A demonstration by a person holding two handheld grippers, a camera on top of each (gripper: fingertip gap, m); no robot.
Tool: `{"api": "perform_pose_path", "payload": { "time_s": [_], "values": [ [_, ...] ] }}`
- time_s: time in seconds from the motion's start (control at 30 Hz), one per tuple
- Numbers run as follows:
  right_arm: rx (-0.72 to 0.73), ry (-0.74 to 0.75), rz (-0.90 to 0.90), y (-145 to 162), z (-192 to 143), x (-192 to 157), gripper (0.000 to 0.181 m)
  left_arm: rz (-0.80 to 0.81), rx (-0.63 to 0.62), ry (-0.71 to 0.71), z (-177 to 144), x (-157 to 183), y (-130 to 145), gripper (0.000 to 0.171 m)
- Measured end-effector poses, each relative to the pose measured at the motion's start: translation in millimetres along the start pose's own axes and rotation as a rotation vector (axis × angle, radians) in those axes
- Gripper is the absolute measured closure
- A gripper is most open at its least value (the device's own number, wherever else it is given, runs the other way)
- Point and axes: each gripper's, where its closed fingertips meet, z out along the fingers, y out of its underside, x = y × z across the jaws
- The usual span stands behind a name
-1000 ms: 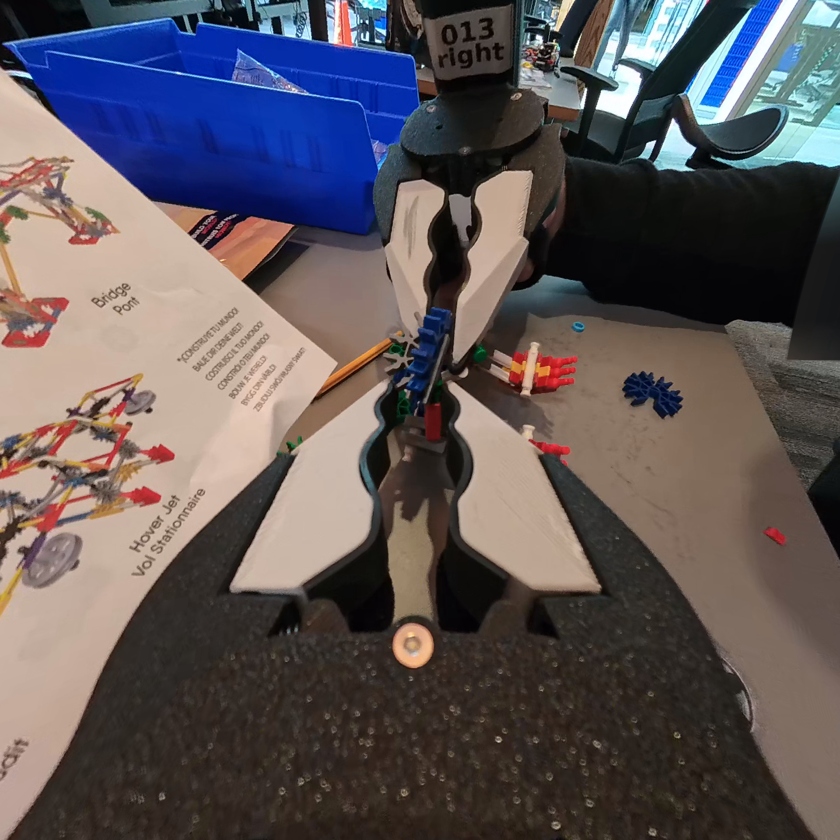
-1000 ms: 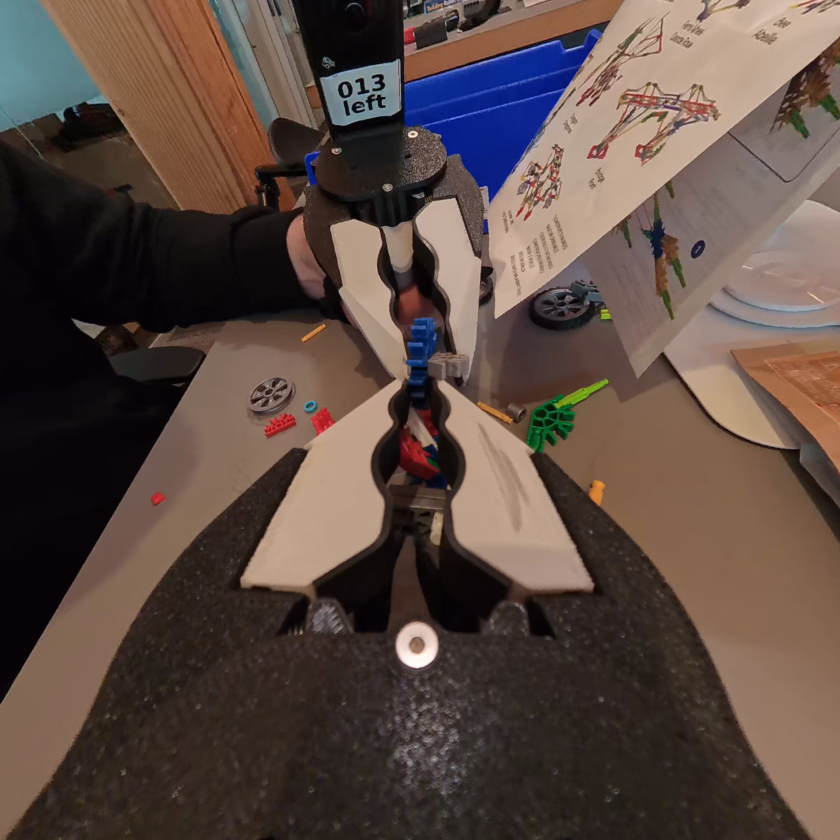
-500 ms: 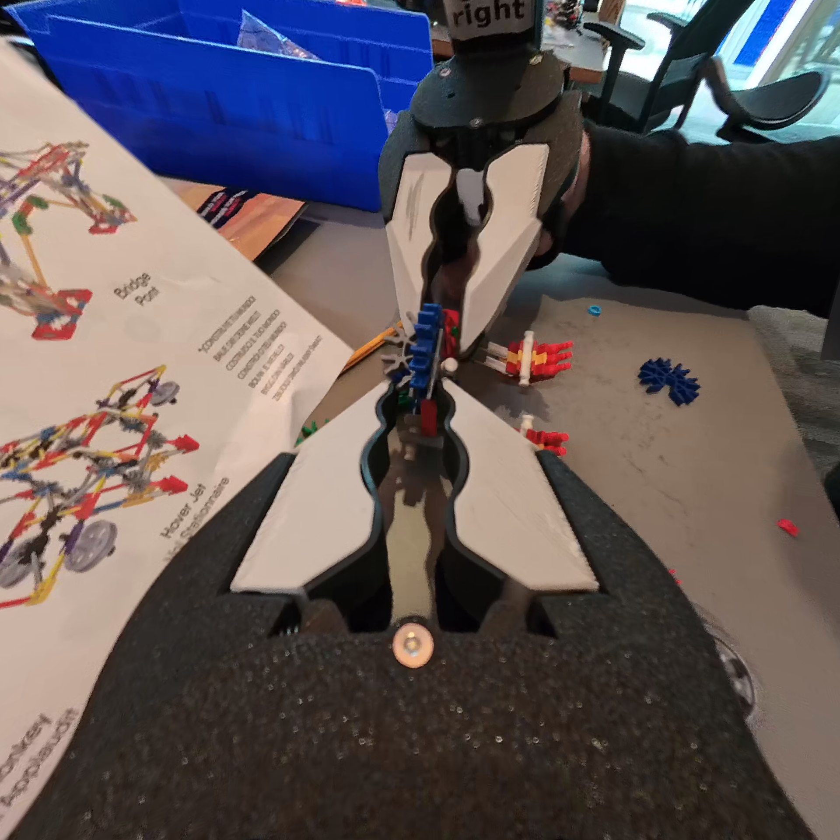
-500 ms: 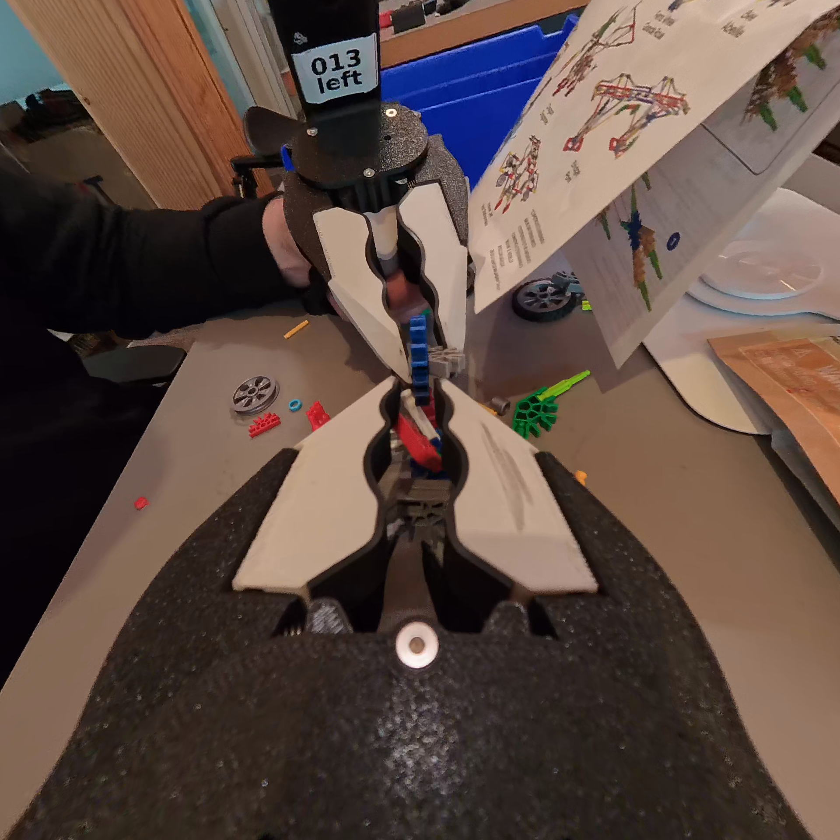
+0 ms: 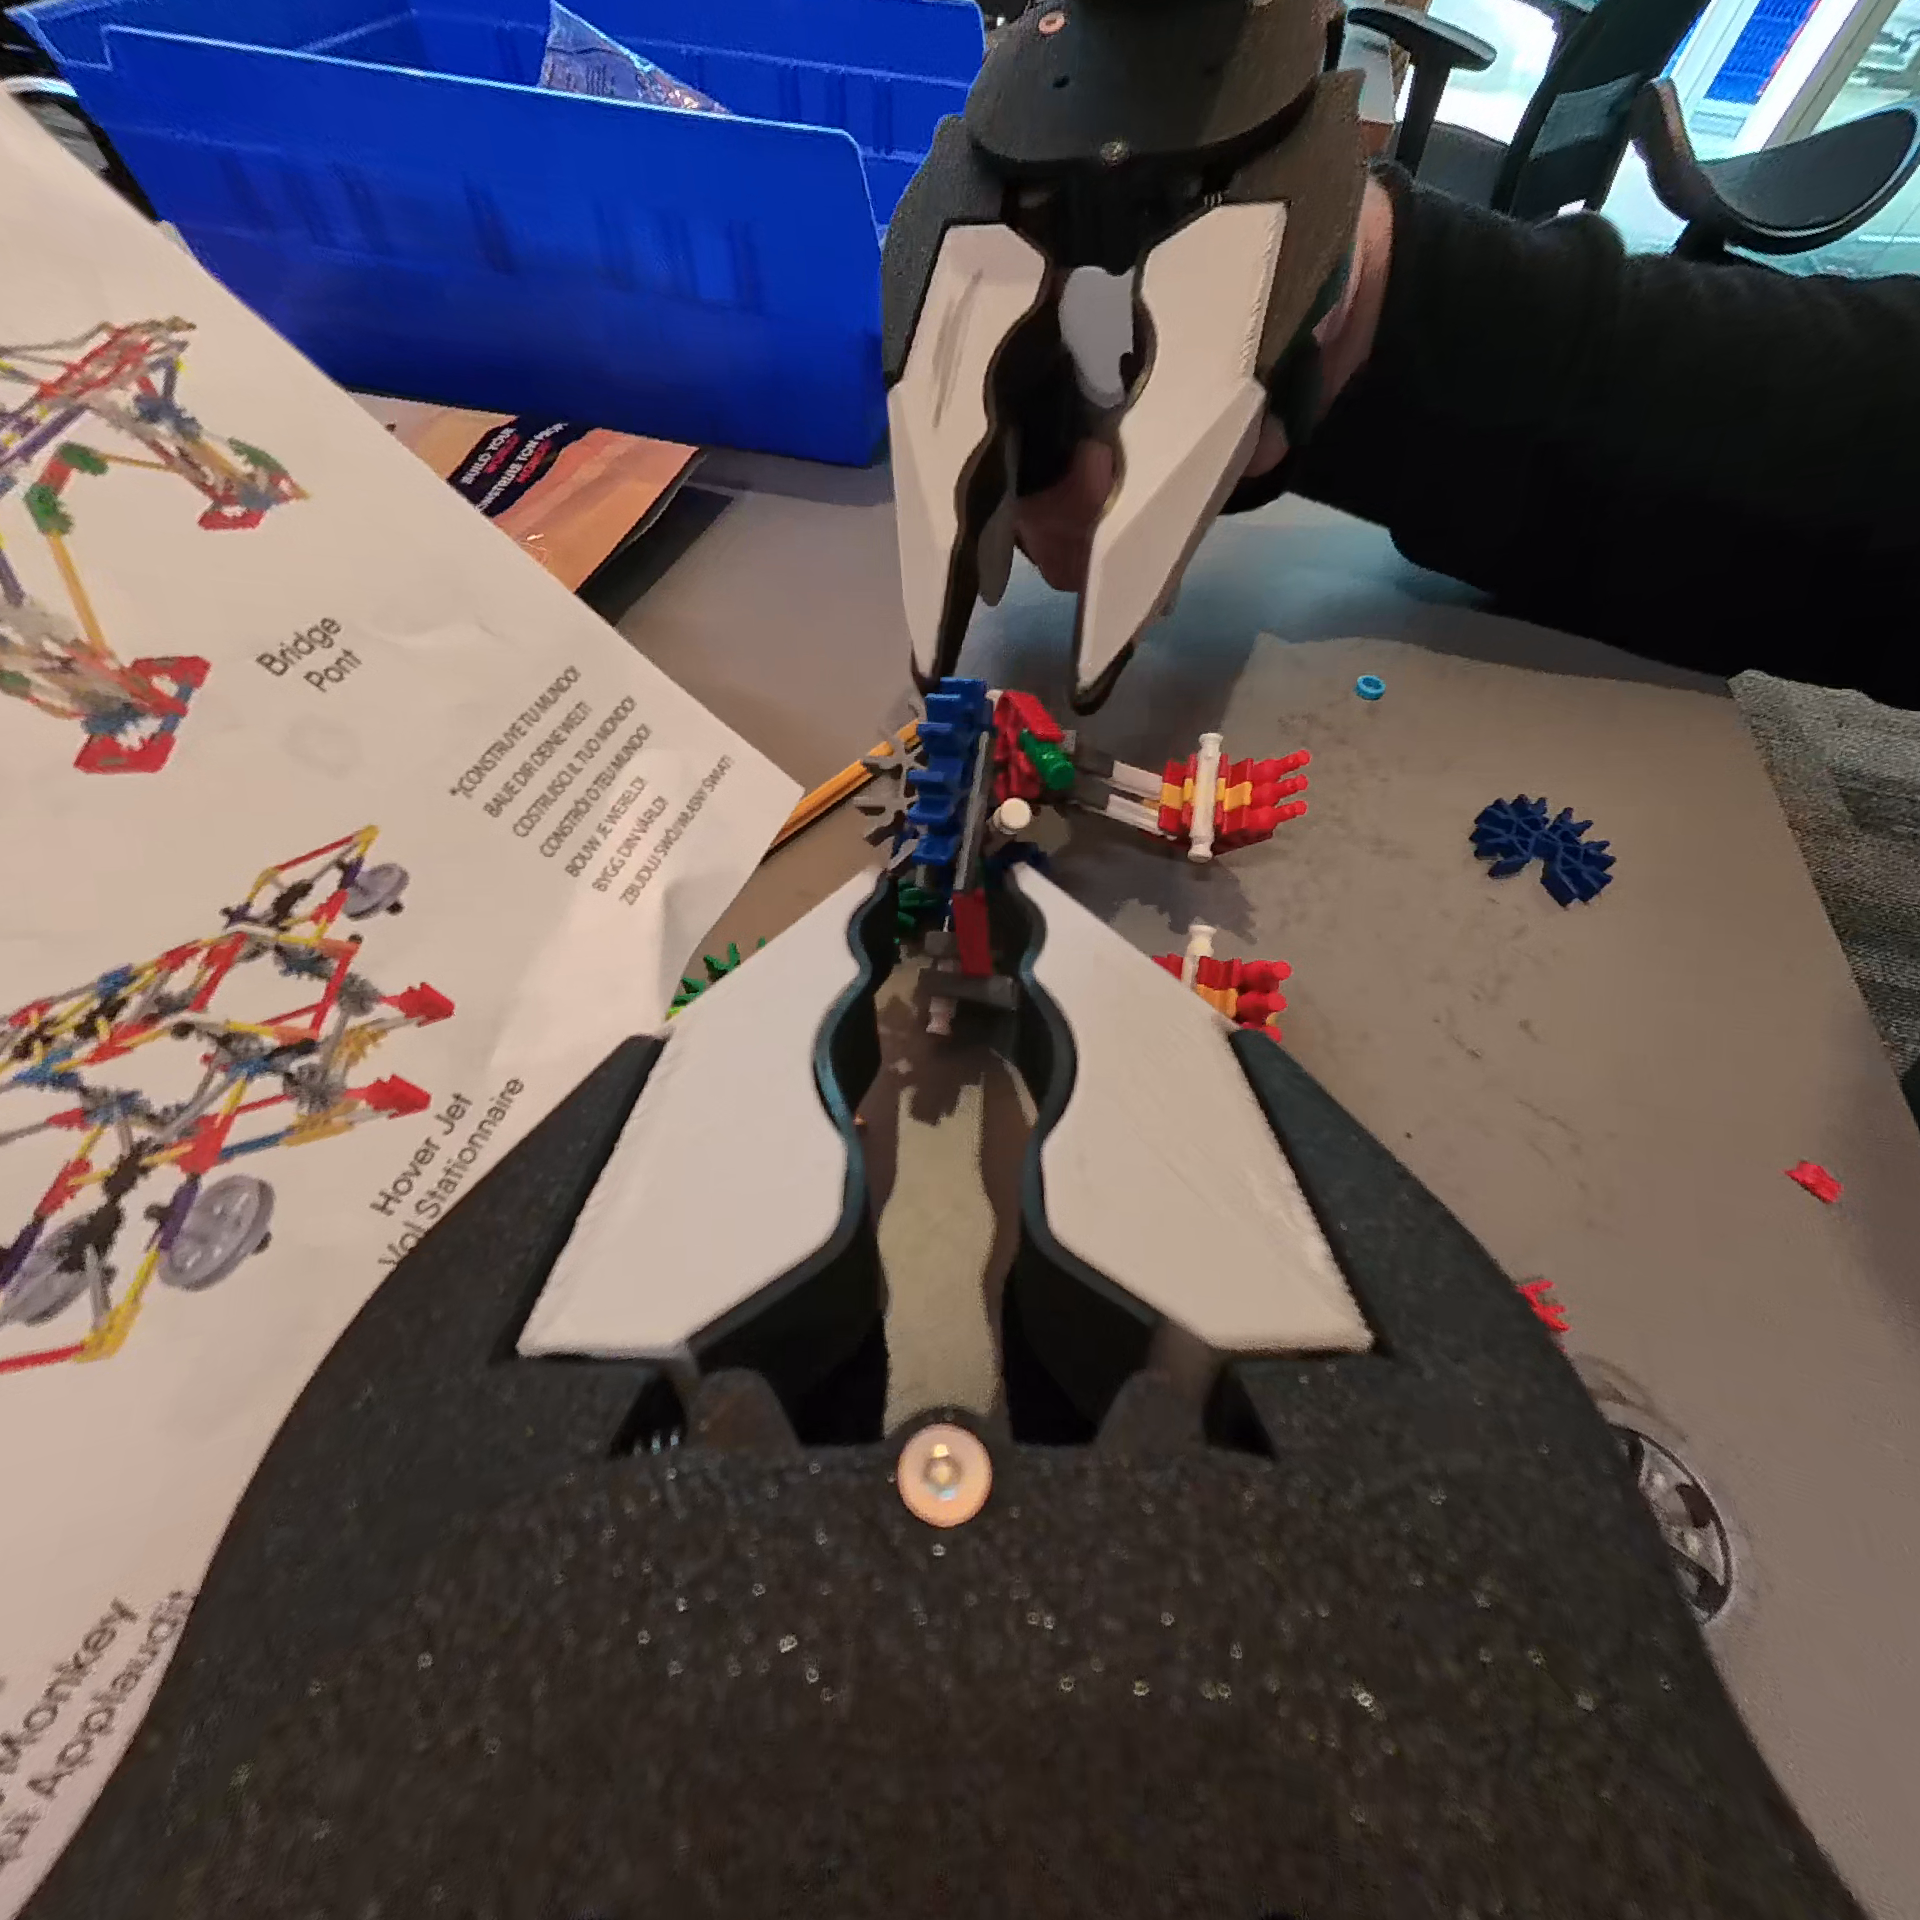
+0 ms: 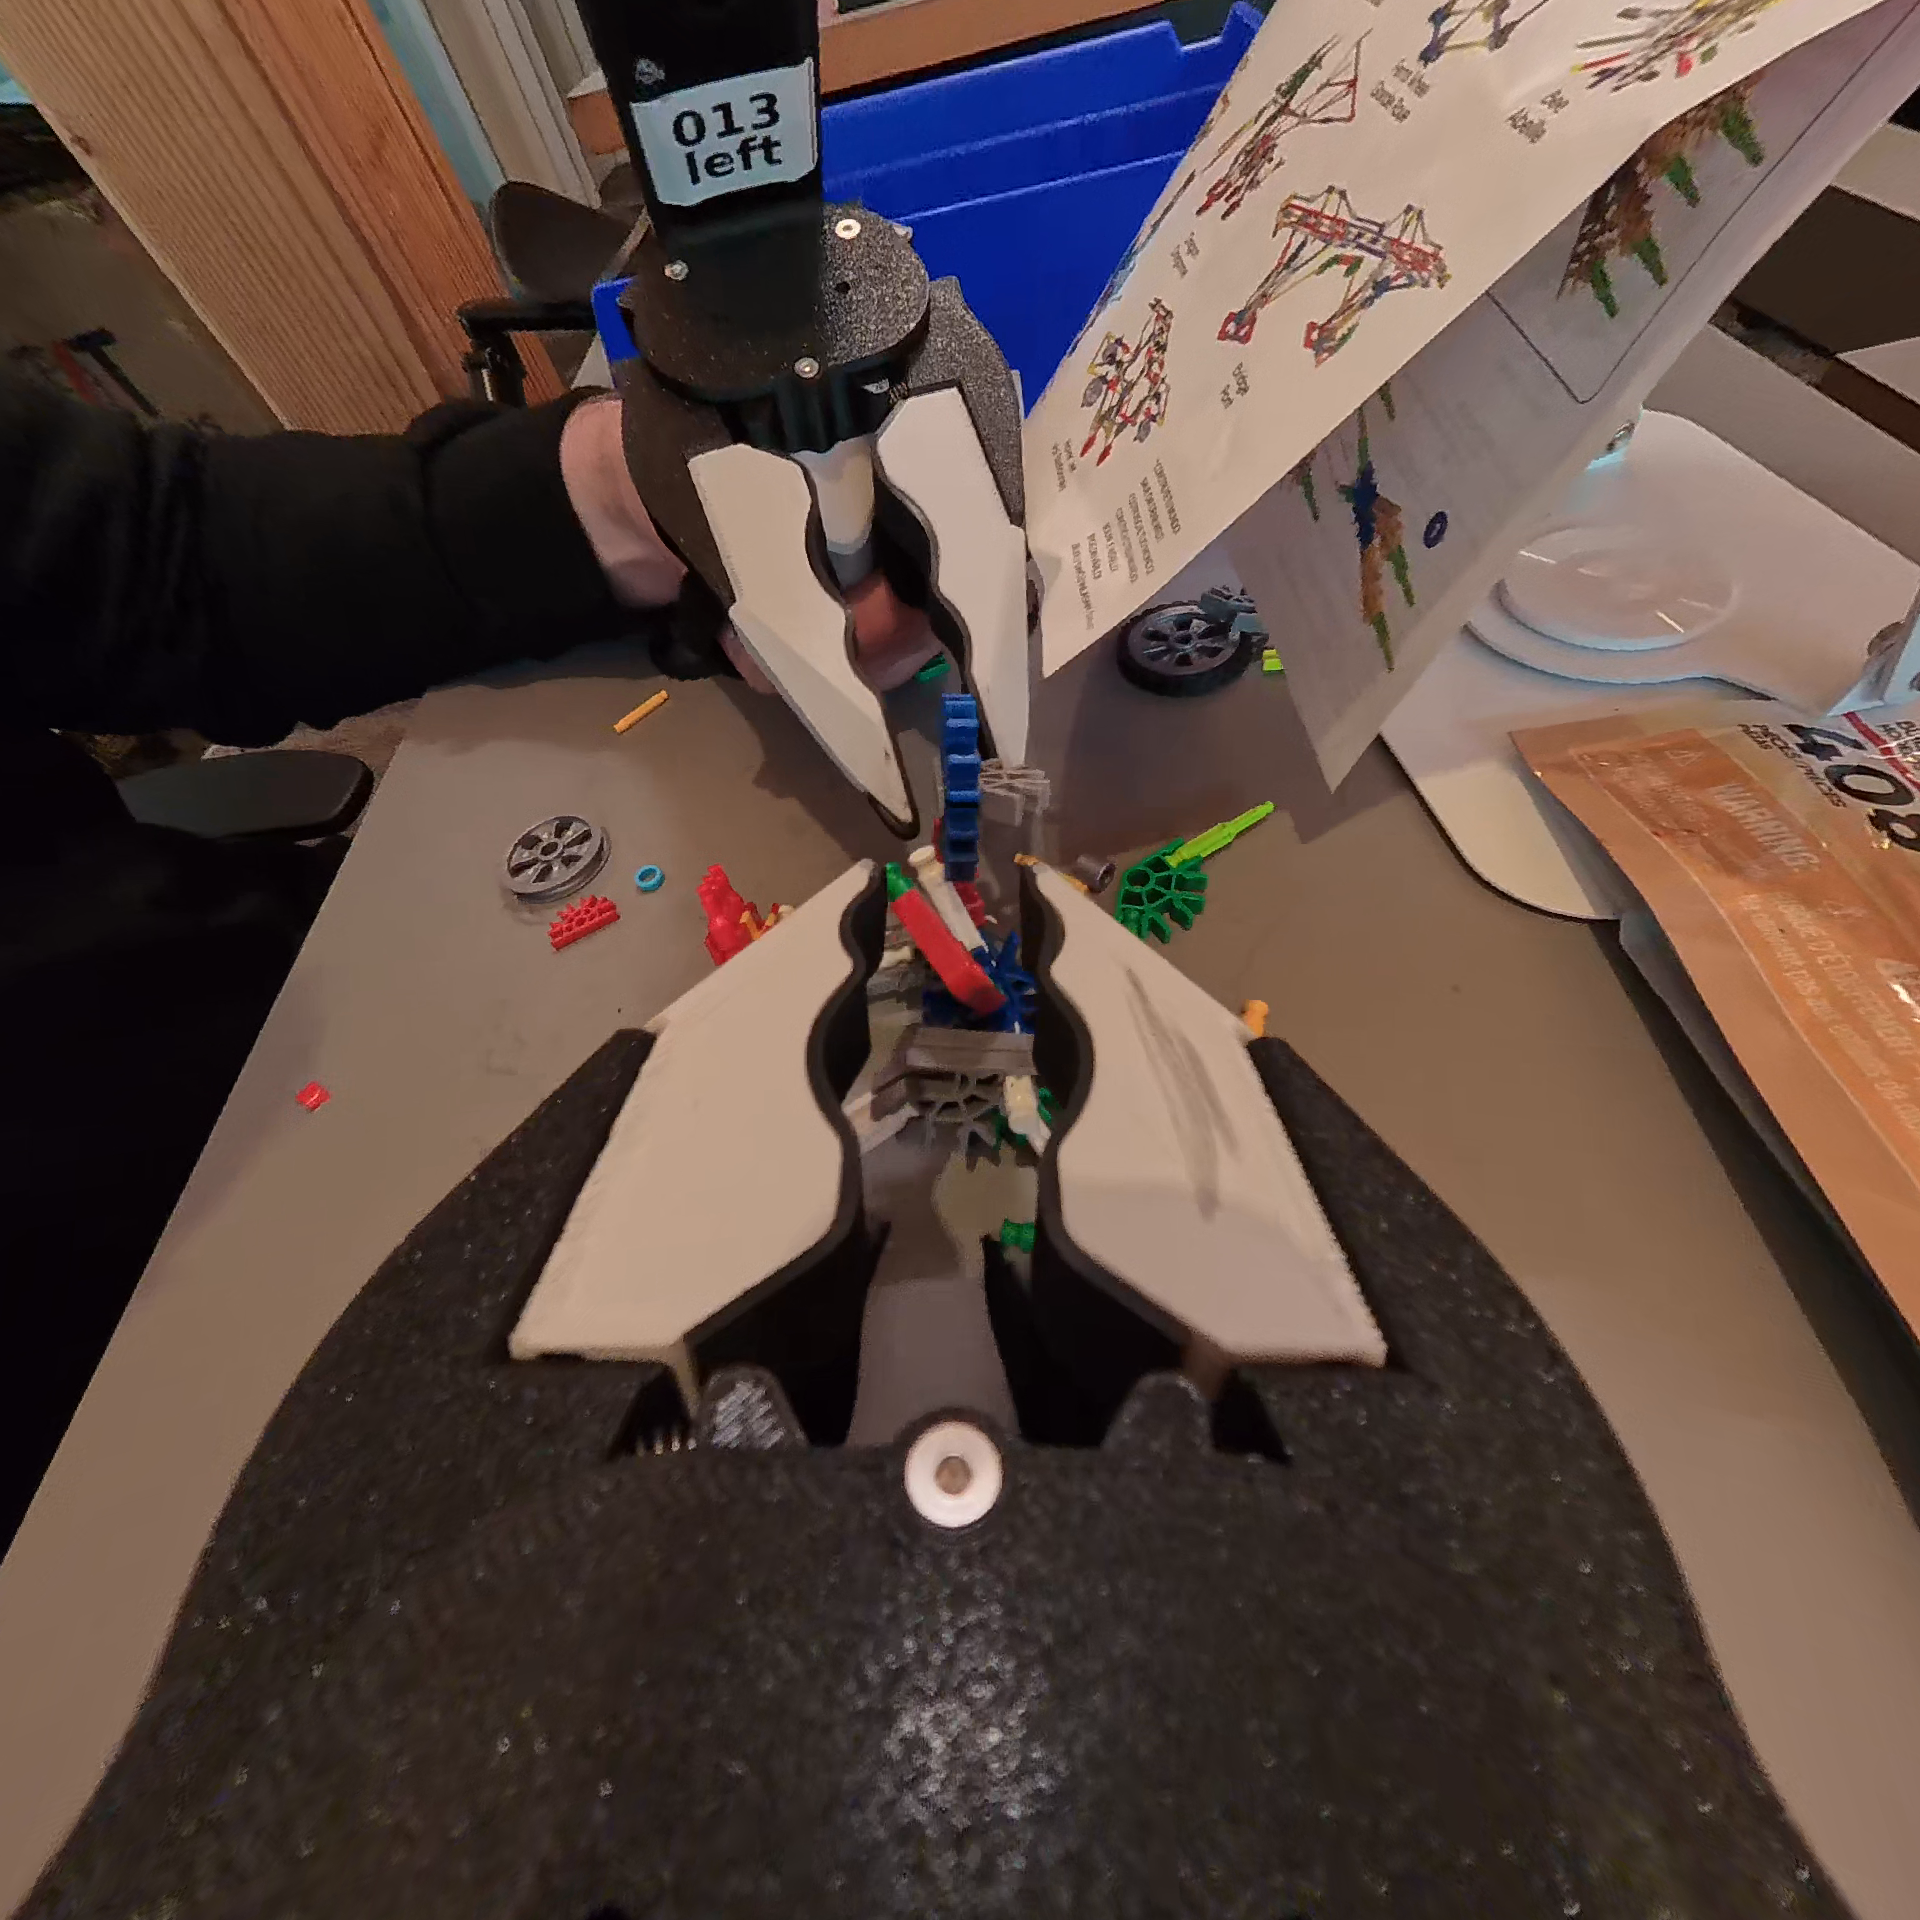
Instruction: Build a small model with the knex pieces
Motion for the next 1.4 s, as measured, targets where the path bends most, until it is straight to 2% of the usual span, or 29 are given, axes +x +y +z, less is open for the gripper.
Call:
{"api": "perform_pose_path", "payload": {
  "time_s": [0.23,0.27,0.53,0.93,1.17,1.23,1.33,1.4],
  "values": [
    [-0.105,0.033,-0.055,16.6,9.7,0.0,0.159,0.028,-0.009,-0.021,5.3,-0.4,1.1,0.157],
    [-0.106,0.025,-0.058,16.7,10.2,-1.6,0.165,0.036,-0.015,-0.025,5.8,-0.5,1.9,0.157],
    [-0.088,0.032,-0.007,14.3,8.8,3.3,0.173,0.050,-0.010,-0.041,7.3,-1.1,-1.4,0.162],
    [-0.046,0.012,0.159,12.0,7.5,11.1,0.171,0.035,-0.003,-0.032,7.5,-1.5,-1.9,0.165],
    [-0.096,0.036,0.110,17.9,10.6,9.6,0.162,0.055,0.003,-0.054,12.0,-1.8,-6.5,0.142],
    [-0.103,0.052,0.089,18.2,11.9,10.4,0.162,0.065,-0.010,-0.073,14.0,-3.8,-5.6,0.143],
    [-0.104,0.098,0.057,16.7,10.0,16.2,0.161,0.061,-0.004,-0.075,12.5,-5.1,-6.7,0.156],
    [-0.104,0.112,0.038,16.3,9.7,17.7,0.162,0.056,-0.006,-0.073,12.1,-5.8,-5.9,0.157]
  ]
}}
